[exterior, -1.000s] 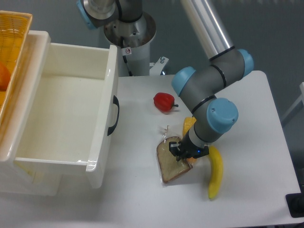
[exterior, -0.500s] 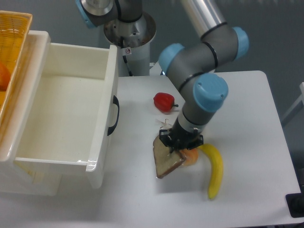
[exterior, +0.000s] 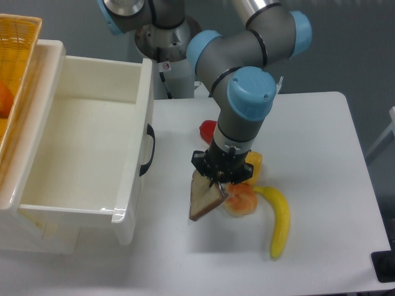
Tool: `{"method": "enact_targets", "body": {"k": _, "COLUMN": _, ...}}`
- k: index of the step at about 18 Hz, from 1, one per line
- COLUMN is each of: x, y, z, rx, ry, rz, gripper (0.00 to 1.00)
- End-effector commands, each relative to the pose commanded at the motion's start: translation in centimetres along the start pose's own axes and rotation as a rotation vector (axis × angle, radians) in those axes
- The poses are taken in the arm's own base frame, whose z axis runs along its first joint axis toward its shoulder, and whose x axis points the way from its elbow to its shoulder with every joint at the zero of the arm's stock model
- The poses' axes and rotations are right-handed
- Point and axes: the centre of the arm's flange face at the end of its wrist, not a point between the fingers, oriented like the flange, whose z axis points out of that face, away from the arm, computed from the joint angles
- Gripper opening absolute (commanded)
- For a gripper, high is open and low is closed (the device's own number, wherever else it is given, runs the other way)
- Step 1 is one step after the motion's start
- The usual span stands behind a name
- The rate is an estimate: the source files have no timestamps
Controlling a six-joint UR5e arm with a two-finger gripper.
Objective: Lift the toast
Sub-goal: 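Lift the gripped toast slice up off the table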
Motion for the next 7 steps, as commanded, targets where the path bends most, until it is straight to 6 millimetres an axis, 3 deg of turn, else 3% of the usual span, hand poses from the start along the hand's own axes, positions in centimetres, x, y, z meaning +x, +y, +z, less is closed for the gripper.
{"method": "enact_targets", "body": {"k": 7, "x": -0.03, "y": 0.36, "z": 0.24, "rx": -0.039, "ry": -0.010, "rz": 0.017, "gripper": 0.16}}
